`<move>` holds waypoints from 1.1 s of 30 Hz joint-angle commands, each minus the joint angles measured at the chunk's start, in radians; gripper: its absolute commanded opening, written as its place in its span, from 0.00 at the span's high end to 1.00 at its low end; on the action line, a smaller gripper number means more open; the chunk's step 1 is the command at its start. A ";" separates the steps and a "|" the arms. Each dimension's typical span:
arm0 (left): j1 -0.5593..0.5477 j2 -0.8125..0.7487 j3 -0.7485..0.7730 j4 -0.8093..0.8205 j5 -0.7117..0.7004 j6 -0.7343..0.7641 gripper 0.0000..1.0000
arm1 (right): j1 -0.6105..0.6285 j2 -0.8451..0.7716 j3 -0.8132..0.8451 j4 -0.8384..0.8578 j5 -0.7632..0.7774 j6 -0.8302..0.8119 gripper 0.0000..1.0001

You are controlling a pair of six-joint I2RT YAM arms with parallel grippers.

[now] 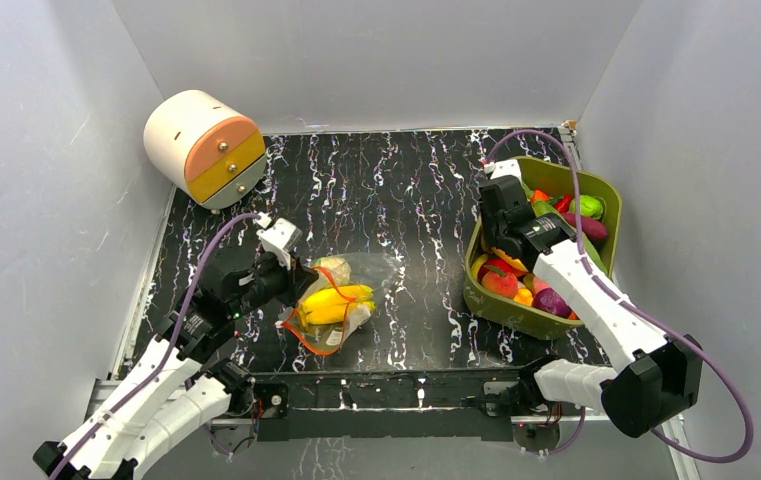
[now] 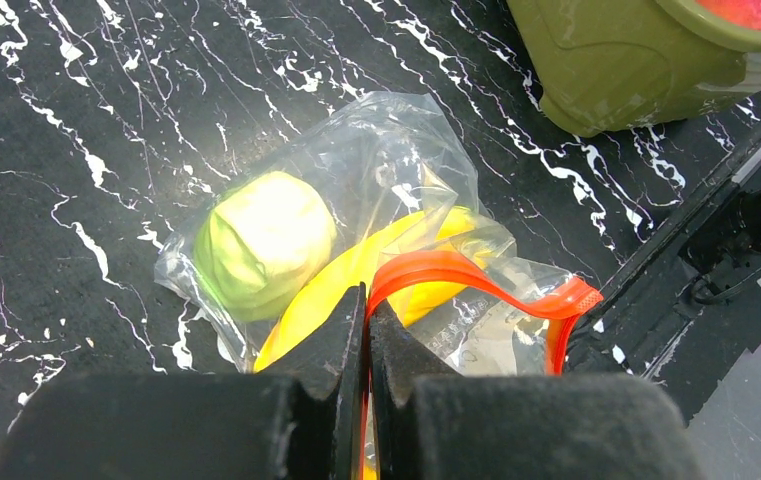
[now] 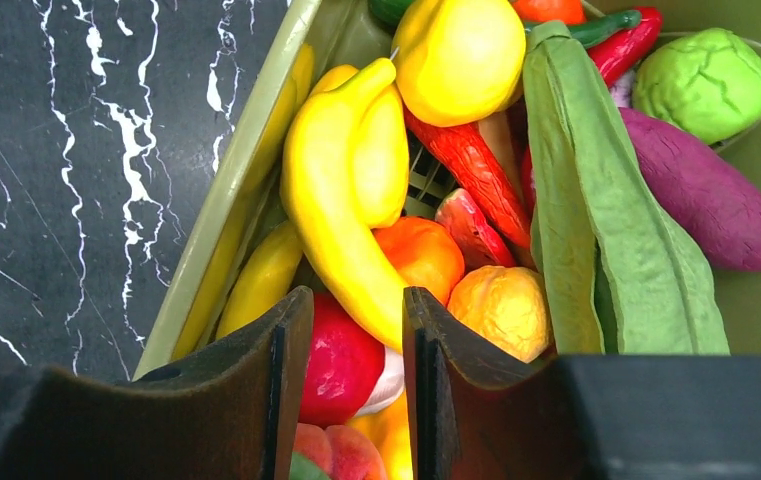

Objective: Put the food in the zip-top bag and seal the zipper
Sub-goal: Pick up the fake fruit from the bin.

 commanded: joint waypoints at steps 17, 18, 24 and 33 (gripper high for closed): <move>-0.003 -0.024 -0.002 0.017 0.027 0.000 1.00 | -0.100 0.058 -0.073 0.174 -0.171 -0.203 0.54; -0.002 -0.022 -0.002 0.016 0.026 0.000 1.00 | -0.103 0.063 -0.075 0.181 -0.175 -0.207 0.54; -0.002 -0.023 0.003 0.013 0.016 -0.001 1.00 | -0.118 0.092 -0.069 0.207 -0.182 -0.232 0.53; -0.002 -0.038 0.000 0.013 0.006 0.002 1.00 | -0.127 0.177 -0.034 0.206 -0.228 -0.239 0.51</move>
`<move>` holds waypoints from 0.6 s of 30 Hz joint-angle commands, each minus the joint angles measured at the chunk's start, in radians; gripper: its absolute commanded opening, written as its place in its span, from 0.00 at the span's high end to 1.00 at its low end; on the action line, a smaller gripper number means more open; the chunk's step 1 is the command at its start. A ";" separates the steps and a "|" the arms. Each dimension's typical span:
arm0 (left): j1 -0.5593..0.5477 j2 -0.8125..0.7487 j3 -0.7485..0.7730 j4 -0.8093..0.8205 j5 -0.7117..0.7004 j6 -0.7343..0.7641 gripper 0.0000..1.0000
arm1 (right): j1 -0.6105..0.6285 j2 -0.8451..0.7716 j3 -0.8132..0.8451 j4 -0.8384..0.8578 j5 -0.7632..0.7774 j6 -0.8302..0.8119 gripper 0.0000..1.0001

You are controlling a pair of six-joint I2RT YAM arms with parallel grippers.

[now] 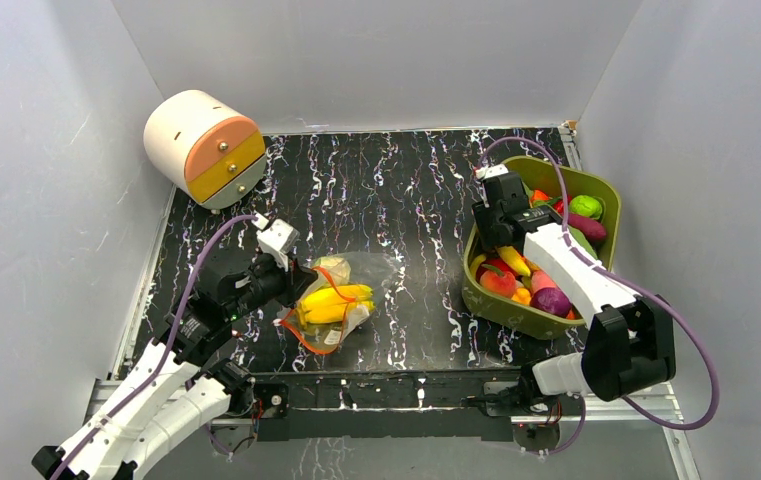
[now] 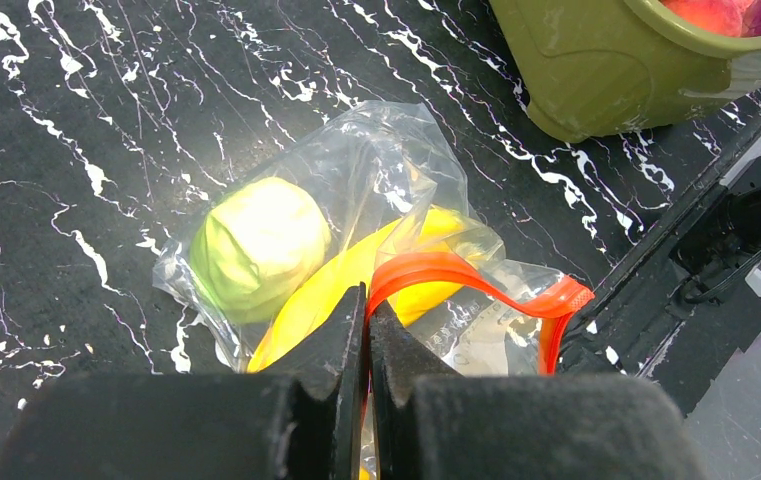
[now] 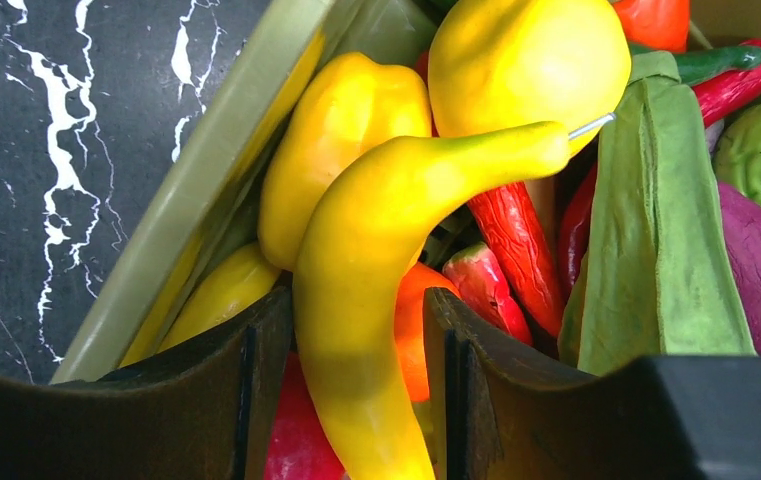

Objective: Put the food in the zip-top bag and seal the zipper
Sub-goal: Pick up the fake fruit from the bin.

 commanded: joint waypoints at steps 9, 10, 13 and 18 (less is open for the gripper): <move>-0.001 -0.007 0.001 0.013 0.000 0.005 1.00 | 0.000 0.030 0.028 0.055 -0.032 -0.020 0.48; -0.001 -0.007 0.001 0.012 0.000 0.005 1.00 | -0.001 0.032 0.028 0.055 -0.034 -0.018 0.48; -0.002 -0.009 0.002 0.012 -0.001 0.005 1.00 | 0.000 0.034 0.020 0.056 -0.040 -0.013 0.48; -0.002 -0.008 0.001 0.012 -0.001 0.004 1.00 | -0.001 0.031 0.009 0.045 -0.043 -0.007 0.49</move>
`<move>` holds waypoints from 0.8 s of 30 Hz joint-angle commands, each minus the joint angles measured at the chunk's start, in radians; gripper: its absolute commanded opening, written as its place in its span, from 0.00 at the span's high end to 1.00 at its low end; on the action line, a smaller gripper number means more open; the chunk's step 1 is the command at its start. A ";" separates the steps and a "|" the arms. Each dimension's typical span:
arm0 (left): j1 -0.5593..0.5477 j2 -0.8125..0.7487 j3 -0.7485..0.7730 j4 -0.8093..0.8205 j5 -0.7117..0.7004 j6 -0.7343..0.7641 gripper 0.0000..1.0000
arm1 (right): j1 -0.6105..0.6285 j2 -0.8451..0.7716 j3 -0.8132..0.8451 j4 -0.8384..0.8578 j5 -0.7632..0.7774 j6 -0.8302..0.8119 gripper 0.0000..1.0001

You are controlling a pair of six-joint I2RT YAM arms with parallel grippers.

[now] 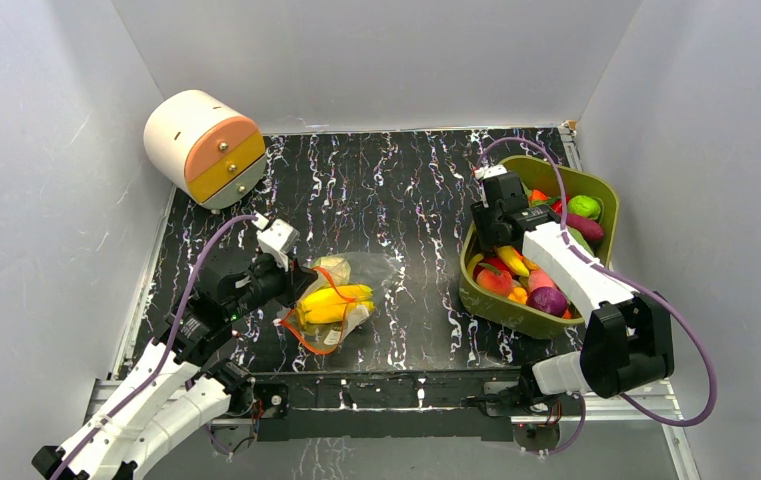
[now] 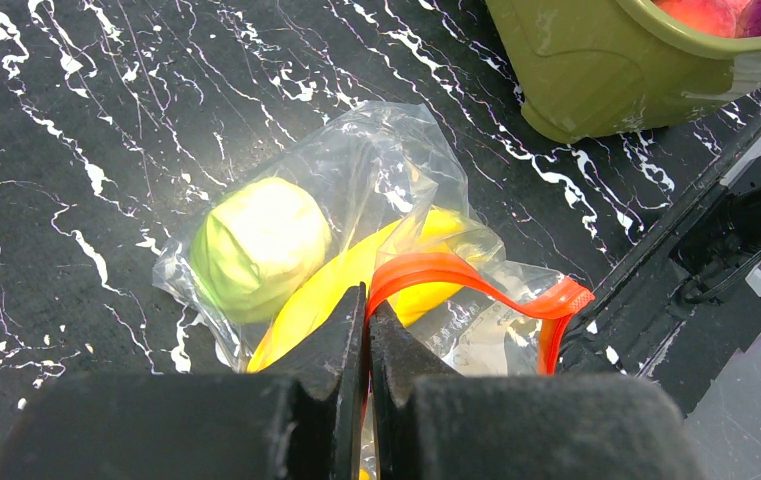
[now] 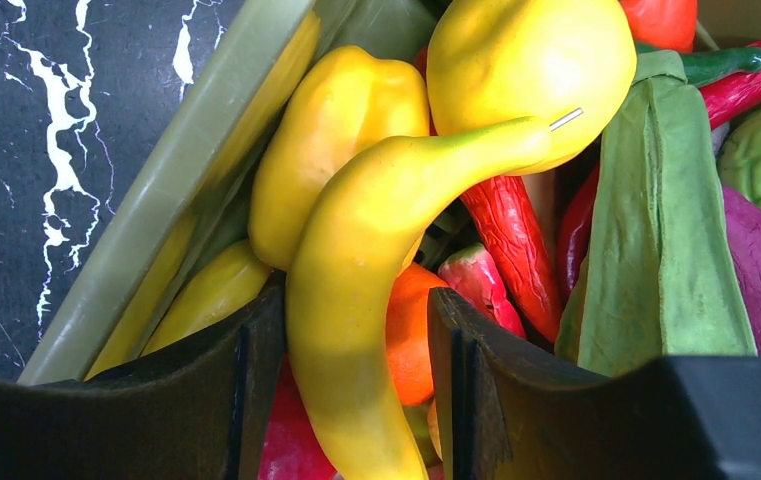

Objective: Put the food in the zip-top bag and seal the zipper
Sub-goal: Pick up the fake fruit from the bin.

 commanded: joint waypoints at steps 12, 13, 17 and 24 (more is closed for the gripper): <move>-0.001 -0.004 0.003 0.011 0.000 0.005 1.00 | 0.007 0.022 0.001 0.025 -0.048 -0.004 0.44; -0.001 -0.004 0.002 0.011 0.000 0.005 1.00 | 0.006 0.024 0.002 0.025 -0.049 -0.004 0.44; -0.001 -0.003 0.001 0.011 0.001 0.005 1.00 | 0.006 0.023 0.012 0.020 -0.045 0.000 0.49; -0.001 0.000 0.001 0.011 0.005 0.005 1.00 | 0.006 0.031 0.017 0.015 -0.046 -0.003 0.58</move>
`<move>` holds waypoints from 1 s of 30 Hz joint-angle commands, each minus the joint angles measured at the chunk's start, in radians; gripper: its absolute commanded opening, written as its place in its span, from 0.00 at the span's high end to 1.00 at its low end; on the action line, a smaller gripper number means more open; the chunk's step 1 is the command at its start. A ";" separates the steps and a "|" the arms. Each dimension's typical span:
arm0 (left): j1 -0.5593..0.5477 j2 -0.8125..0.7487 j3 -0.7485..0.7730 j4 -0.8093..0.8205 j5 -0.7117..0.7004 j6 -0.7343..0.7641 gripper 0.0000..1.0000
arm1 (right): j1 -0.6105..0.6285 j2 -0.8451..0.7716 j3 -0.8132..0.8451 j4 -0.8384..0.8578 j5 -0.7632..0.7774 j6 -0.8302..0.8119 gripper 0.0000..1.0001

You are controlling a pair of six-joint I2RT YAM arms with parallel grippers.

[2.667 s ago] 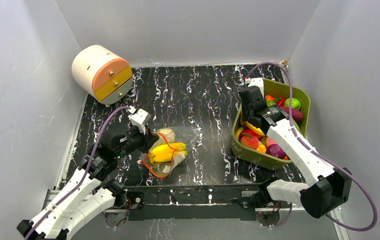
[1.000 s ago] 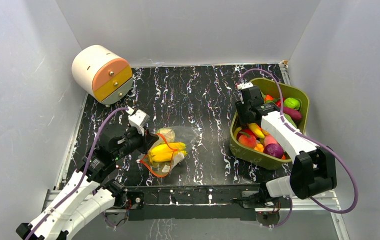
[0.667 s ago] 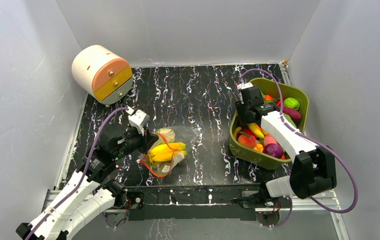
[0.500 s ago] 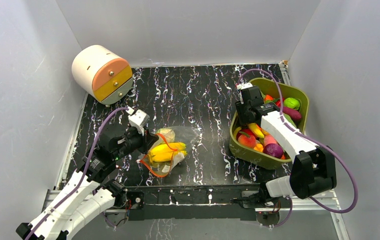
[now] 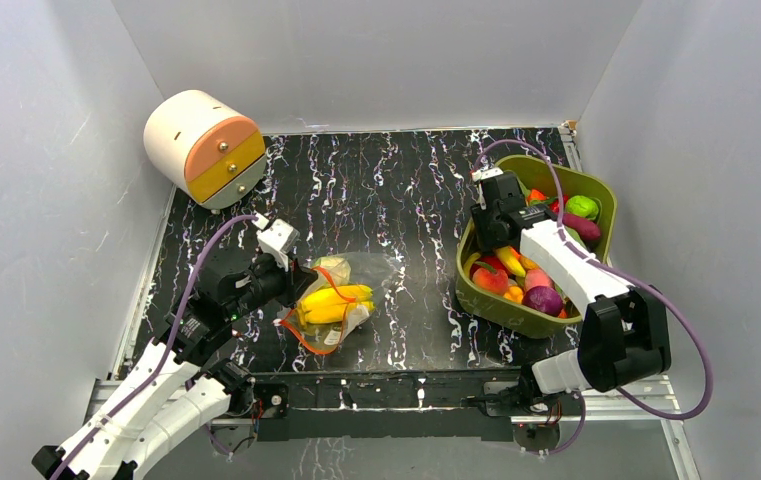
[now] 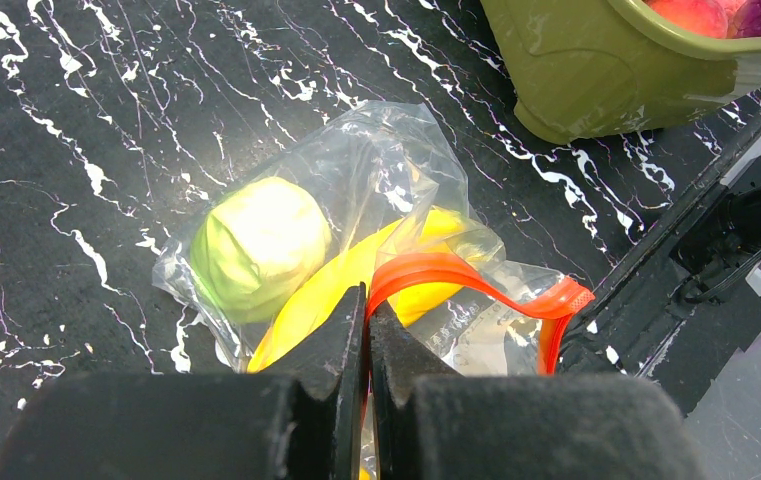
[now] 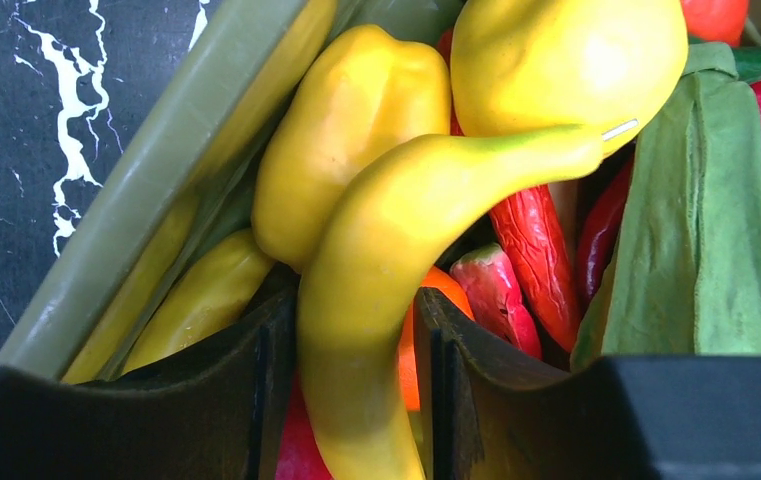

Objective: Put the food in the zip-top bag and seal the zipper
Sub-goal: Pick up the fake fruit from the bin.

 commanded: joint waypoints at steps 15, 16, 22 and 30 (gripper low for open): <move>-0.001 0.024 0.001 0.016 0.020 0.003 1.00 | 0.008 -0.094 0.062 -0.016 -0.064 0.025 0.64; -0.001 0.025 0.001 0.017 0.021 0.003 1.00 | 0.009 -0.102 0.067 -0.020 -0.068 0.026 0.65; -0.002 0.036 0.003 0.015 0.023 0.001 1.00 | 0.011 -0.152 0.100 -0.050 -0.105 0.045 0.67; -0.002 0.039 0.003 0.016 0.024 -0.001 1.00 | 0.012 -0.237 0.136 -0.098 -0.143 0.073 0.67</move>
